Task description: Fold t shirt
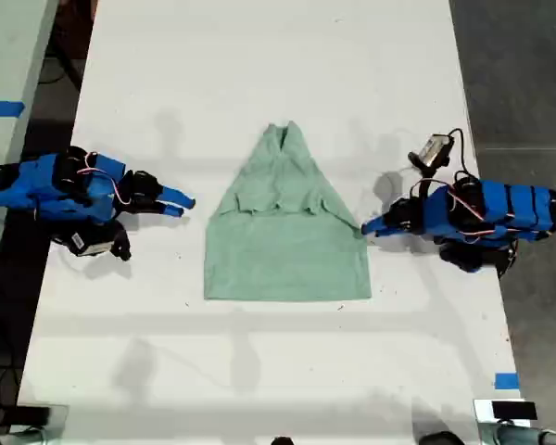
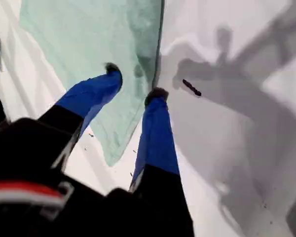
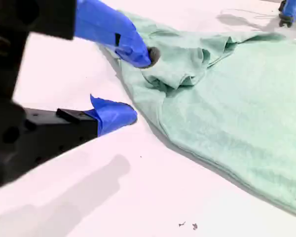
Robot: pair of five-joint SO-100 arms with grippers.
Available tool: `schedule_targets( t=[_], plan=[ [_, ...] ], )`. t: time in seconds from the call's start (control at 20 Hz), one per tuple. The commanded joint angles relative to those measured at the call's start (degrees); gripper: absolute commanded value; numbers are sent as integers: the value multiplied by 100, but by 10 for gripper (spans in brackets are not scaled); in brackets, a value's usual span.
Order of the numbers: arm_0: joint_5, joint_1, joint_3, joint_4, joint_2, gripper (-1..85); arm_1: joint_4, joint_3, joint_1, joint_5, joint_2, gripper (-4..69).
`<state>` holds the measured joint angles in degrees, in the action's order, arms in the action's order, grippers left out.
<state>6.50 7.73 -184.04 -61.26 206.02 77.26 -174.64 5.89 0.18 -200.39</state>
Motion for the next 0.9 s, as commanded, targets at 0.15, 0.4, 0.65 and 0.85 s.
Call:
schedule_targets(
  t=[0.15, 0.4, 0.65, 0.85],
  plan=[
    [-18, 44, 35, -18, 35, 154, 35, -272, 79, 114, -62, 97],
    [-18, 44, 35, -18, 35, 154, 79, -211, -105, 510, -62, 25],
    [-18, 44, 35, -18, 35, 154, 114, 18, -193, 1020, -53, 59],
    [-18, 44, 35, -18, 35, 154, 18, 624, -475, 940, 439, 35]
  ],
)
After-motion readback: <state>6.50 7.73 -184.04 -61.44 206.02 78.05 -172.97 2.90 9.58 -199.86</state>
